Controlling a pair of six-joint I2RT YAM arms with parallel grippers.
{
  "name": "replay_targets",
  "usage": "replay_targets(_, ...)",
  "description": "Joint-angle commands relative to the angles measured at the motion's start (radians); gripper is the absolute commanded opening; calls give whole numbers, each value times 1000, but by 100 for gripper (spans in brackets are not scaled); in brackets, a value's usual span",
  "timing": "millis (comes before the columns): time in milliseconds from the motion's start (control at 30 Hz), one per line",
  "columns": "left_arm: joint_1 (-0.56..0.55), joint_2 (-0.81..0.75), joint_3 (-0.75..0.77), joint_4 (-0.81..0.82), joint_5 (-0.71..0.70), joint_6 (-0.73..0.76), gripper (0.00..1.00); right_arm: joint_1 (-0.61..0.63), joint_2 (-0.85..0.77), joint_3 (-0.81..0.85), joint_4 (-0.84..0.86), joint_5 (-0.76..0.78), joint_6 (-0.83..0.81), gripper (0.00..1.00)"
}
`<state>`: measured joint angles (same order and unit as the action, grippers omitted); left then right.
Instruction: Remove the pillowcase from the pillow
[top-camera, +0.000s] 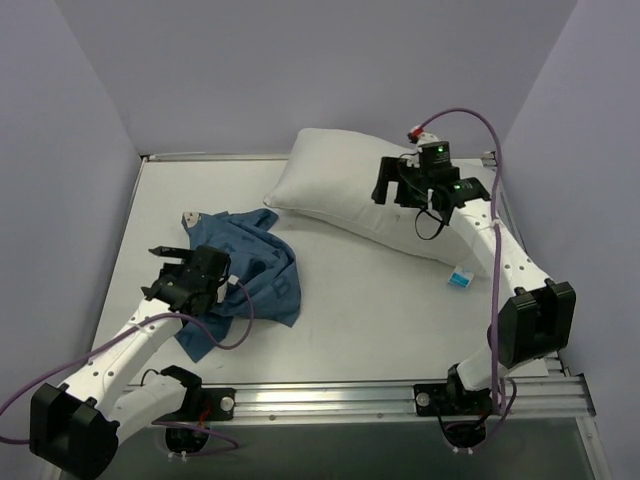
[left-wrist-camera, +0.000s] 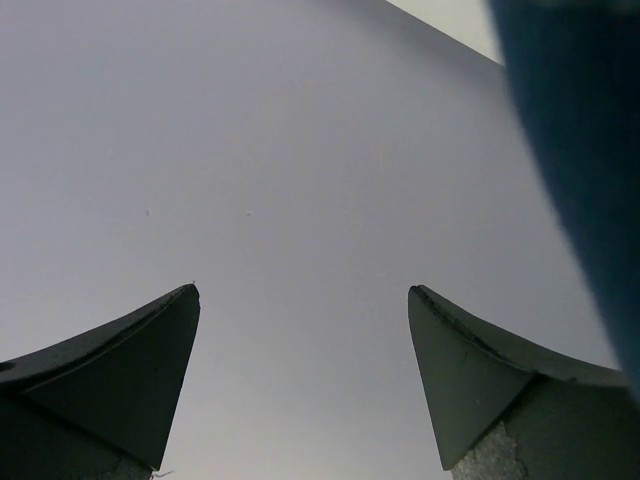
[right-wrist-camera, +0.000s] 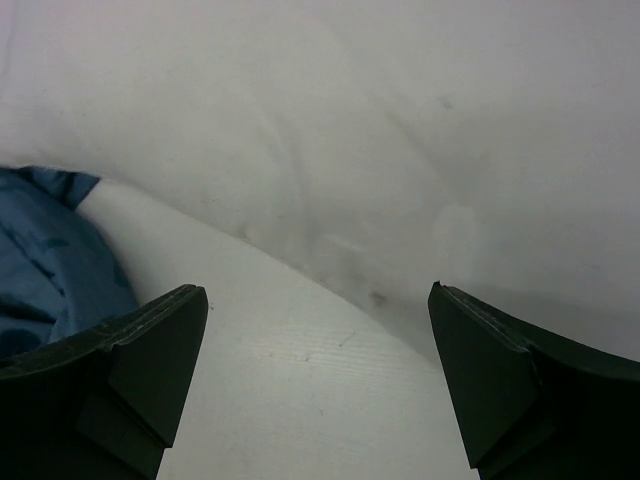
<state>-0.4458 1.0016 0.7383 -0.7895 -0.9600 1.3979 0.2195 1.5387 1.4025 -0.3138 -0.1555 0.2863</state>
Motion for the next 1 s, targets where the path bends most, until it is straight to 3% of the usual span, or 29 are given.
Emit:
replay_targets(0, -5, -3, 68, -31, 13, -37, 94, 186, 3, 70, 16, -168, -76, 100)
replay_targets(33, -5, 2, 85, -71, 30, -78, 94, 302, 21, 76, 21, -206, -85, 100)
replay_targets(167, -4, 5, 104, -85, 37, -96, 94, 523, 153, 49, 39, -225, -32, 97)
replay_targets(233, -4, 6, 102, -85, 33, -96, 94, 588, 240, 43, 48, -181, 5, 96)
replay_targets(400, -5, 14, 110, -74, 38, -94, 94, 603, 351, 44, 114, -141, 97, 94)
replay_targets(467, -5, 15, 116, -73, 44, -99, 94, 601, 386, 70, 102, -130, 91, 70)
replay_targets(500, -5, 15, 119, -74, 47, -102, 94, 600, 406, 70, 104, -130, 93, 52)
replay_targets(533, -5, 14, 127, -79, 52, -111, 94, 595, 408, 43, 108, -106, 99, 11)
replay_targets(567, -5, 11, 133, -85, 55, -117, 94, 586, 403, 23, 108, -86, 114, 0)
replay_targets(700, -5, -6, 212, -218, 153, -235, 94, 458, 286, -160, 130, -32, 129, 0)
replay_targets(833, 15, -26, 425, -398, 477, -386, 94, 360, 153, -329, 122, -41, 96, 0)
replay_targets(867, 24, -31, 516, -405, 623, -420, 94, 362, 140, -344, 119, -61, 82, 0)
replay_targets(967, 59, -12, 584, -286, 743, -641, 94, 402, 124, -338, 113, -79, 59, 0)
